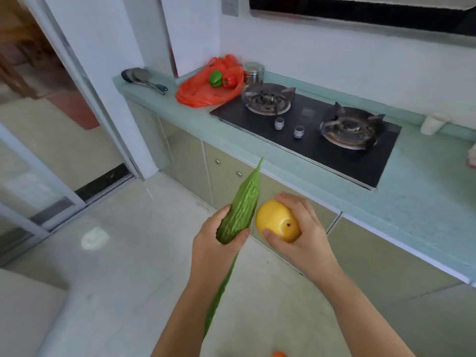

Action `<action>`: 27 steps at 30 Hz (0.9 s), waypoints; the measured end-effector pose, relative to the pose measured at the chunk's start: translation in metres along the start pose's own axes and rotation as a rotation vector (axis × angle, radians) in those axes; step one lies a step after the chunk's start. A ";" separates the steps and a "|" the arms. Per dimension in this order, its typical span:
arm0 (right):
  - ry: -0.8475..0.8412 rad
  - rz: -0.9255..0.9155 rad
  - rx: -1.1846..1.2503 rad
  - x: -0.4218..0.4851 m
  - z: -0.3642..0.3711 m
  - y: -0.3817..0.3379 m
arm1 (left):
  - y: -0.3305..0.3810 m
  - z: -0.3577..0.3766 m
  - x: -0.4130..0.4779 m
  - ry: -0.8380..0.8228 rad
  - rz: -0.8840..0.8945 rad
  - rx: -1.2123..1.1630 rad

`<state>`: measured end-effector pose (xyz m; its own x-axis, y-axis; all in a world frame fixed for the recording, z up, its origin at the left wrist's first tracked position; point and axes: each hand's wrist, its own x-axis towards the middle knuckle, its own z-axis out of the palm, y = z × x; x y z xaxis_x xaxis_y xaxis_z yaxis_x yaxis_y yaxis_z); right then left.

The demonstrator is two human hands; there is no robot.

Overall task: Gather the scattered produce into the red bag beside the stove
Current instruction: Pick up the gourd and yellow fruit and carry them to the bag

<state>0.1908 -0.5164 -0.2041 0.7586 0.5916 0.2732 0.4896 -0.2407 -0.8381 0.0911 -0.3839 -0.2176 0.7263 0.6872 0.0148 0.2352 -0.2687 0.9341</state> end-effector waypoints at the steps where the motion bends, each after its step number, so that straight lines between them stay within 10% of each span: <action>1: -0.018 -0.011 -0.003 0.009 0.016 -0.007 | -0.006 -0.016 0.009 0.022 -0.005 0.000; 27: -0.238 -0.158 0.144 0.298 0.214 0.003 | -0.071 -0.143 0.270 0.364 -0.155 0.012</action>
<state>0.3260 -0.1764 -0.2263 0.5474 0.7806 0.3017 0.5149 -0.0300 -0.8567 0.1780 -0.0829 -0.2292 0.4057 0.9140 0.0010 0.3335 -0.1490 0.9309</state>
